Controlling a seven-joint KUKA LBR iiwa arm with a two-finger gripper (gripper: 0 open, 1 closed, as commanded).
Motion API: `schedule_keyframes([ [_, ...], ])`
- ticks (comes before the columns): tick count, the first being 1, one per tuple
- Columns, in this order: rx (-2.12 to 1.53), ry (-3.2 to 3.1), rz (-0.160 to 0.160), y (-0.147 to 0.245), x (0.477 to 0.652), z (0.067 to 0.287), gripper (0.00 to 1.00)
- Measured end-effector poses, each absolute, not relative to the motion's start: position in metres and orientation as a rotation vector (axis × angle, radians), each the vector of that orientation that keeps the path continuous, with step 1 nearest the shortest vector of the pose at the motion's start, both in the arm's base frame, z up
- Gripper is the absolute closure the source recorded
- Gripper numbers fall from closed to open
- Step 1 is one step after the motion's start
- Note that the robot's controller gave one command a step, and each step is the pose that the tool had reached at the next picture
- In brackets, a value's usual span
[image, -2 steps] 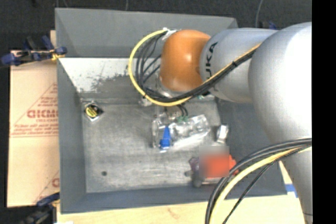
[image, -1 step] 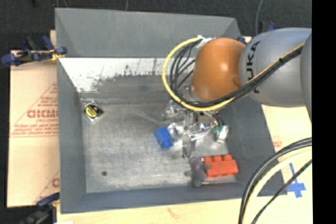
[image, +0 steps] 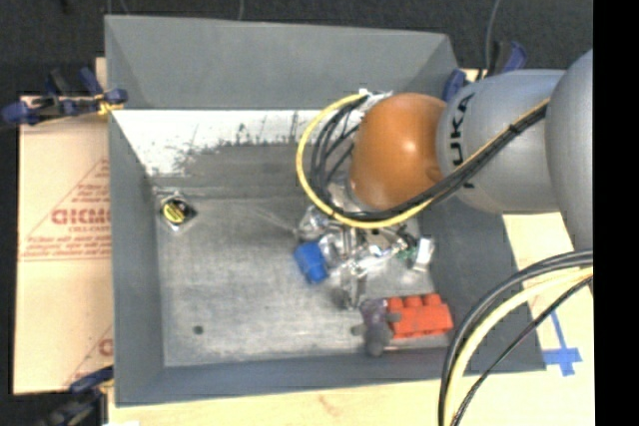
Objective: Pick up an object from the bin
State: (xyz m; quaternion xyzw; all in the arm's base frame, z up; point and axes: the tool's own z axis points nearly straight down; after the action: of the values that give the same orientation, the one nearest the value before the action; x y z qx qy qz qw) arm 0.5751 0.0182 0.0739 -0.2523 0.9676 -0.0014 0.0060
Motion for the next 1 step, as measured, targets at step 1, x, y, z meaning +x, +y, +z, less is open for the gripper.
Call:
schedule_keyframes([
  [1, -0.782, 3.02, 0.0, 0.0202, 0.5772, 0.0759, 1.0],
])
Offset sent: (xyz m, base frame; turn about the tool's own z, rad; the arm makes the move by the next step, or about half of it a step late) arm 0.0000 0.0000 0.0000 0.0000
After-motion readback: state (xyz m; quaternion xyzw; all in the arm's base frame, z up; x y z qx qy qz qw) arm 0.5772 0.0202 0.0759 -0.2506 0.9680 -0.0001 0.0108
